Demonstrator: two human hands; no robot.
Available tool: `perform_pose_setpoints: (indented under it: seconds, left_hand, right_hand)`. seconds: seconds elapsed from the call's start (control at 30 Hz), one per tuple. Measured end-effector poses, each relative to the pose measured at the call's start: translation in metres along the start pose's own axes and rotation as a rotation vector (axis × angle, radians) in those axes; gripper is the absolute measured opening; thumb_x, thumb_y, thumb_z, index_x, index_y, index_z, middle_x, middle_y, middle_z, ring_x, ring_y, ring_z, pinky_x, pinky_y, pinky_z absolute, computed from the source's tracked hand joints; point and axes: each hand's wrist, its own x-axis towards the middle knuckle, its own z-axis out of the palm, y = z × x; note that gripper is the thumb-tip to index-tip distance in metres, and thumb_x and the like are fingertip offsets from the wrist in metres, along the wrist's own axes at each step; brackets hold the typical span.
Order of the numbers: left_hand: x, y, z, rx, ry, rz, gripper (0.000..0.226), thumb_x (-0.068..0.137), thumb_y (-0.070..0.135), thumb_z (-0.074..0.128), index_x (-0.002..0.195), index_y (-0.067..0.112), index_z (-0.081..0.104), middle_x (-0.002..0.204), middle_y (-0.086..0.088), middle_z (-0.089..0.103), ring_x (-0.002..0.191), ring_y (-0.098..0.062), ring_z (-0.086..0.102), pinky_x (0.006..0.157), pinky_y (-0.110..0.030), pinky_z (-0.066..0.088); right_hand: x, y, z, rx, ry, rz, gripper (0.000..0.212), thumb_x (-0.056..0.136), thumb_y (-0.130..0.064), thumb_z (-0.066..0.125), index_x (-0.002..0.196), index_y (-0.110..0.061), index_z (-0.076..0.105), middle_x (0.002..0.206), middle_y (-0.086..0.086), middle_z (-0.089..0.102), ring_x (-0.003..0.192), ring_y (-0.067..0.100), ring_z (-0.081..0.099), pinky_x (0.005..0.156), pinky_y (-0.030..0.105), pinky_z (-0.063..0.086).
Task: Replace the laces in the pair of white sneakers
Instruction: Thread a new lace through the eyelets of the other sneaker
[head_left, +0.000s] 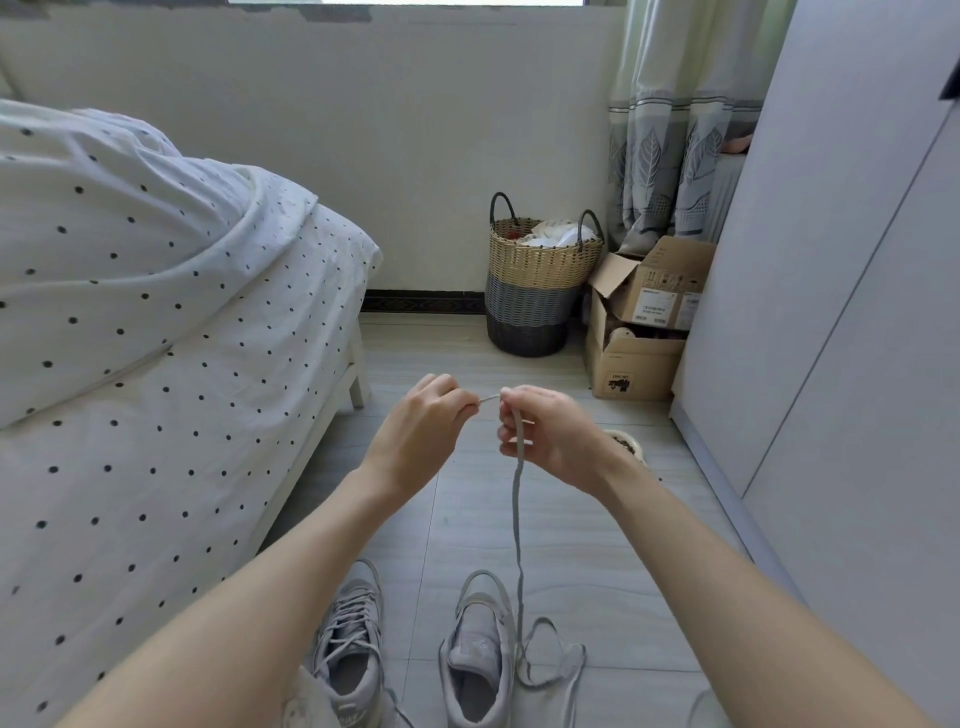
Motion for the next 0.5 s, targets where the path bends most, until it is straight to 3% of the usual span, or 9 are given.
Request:
perform_pose_setpoints:
  seconds: [0.13, 0.23, 0.33, 0.4, 0.5]
  left_hand:
    - [0.001, -0.013, 0.006, -0.014, -0.036, -0.102, 0.011, 0.087, 0.005, 0.062, 0.084, 0.002, 0.072, 0.074, -0.011, 0.06, 0.071, -0.025, 0.055, 0.062, -0.026, 0.038]
    - [-0.001, -0.027, 0.017, -0.025, -0.148, -0.164, 0.014, 0.089, 0.009, 0.061, 0.087, 0.004, 0.074, 0.077, -0.01, 0.059, 0.074, -0.025, 0.053, 0.066, -0.03, 0.041]
    - [-0.005, -0.038, 0.036, -0.031, -0.269, -0.212, 0.018, 0.091, 0.014, 0.058, 0.093, 0.007, 0.074, 0.084, -0.007, 0.057, 0.081, -0.023, 0.052, 0.074, -0.031, 0.043]
    - [-0.012, -0.045, 0.053, -0.063, -0.386, -0.302, 0.019, 0.092, 0.014, 0.057, 0.094, 0.007, 0.073, 0.087, -0.006, 0.058, 0.082, -0.022, 0.054, 0.072, -0.024, 0.04]
    - [-0.035, -0.059, 0.088, -0.205, -0.507, -0.523, 0.013, 0.088, 0.009, 0.06, 0.09, 0.004, 0.072, 0.076, 0.001, 0.059, 0.067, -0.01, 0.053, 0.058, -0.01, 0.036]
  right_hand:
    - [0.005, -0.005, -0.01, 0.152, 0.111, -0.01, 0.025, 0.094, -0.015, 0.047, 0.069, -0.012, 0.049, 0.059, -0.002, 0.044, 0.051, 0.011, 0.044, 0.051, 0.022, 0.036]
    - [0.012, -0.002, -0.029, -0.111, 0.233, -0.002, 0.024, 0.09, -0.013, 0.048, 0.066, -0.013, 0.049, 0.061, -0.001, 0.041, 0.053, 0.012, 0.036, 0.049, 0.022, 0.028]
    - [0.023, 0.01, -0.04, -0.323, 0.24, 0.066, 0.023, 0.086, -0.011, 0.05, 0.064, -0.012, 0.05, 0.06, 0.0, 0.041, 0.052, 0.011, 0.033, 0.05, 0.023, 0.025]
    - [0.035, 0.023, -0.046, -0.421, 0.205, 0.123, 0.021, 0.086, -0.013, 0.051, 0.065, -0.012, 0.052, 0.06, 0.0, 0.042, 0.051, 0.01, 0.034, 0.049, 0.022, 0.025]
    - [0.055, 0.057, -0.056, -0.563, 0.176, 0.196, 0.024, 0.087, -0.016, 0.055, 0.064, -0.013, 0.057, 0.059, -0.002, 0.045, 0.052, 0.009, 0.036, 0.048, 0.02, 0.027]
